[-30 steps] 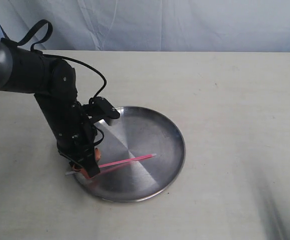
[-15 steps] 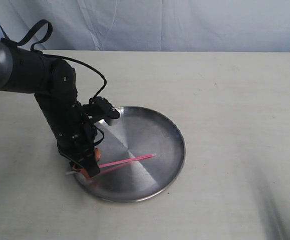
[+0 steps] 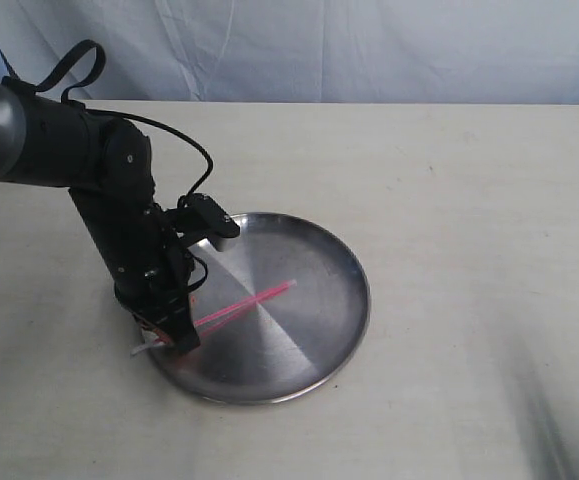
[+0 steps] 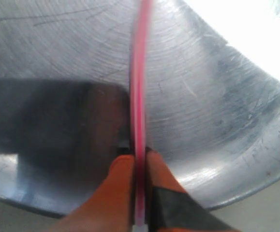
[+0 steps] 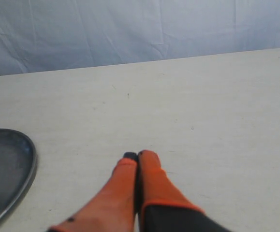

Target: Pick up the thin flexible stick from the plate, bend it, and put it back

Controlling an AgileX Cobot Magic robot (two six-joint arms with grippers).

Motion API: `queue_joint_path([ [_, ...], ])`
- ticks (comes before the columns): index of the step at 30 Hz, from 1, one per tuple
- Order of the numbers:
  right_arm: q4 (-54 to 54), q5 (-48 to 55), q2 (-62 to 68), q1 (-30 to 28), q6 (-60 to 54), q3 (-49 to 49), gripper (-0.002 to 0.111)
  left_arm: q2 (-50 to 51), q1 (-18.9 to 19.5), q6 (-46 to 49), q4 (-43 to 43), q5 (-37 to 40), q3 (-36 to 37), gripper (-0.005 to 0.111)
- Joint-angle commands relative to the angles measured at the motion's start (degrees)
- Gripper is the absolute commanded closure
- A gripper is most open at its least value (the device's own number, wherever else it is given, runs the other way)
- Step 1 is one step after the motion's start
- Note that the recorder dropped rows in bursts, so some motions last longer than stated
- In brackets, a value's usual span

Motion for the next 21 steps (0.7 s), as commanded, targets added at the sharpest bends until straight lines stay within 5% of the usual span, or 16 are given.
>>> queue_joint_path([
  [1,0.1,-0.4,-0.3,0.2,0.0,0.1,0.108,0.2,-0.2,-0.2,-0.5,-0.1,-0.2,0.107],
  [15,-0.3,-0.6,-0.3,0.2,0.0,0.1,0.108,-16.0,-0.2,1.5,-9.6,-0.3,-0.2,0.107],
  [21,-7.7,-16.4,-0.3,0.2,0.0,0.1,0.108,-19.5,-0.2,10.5,-21.4,3.8,-0.2,0.107],
])
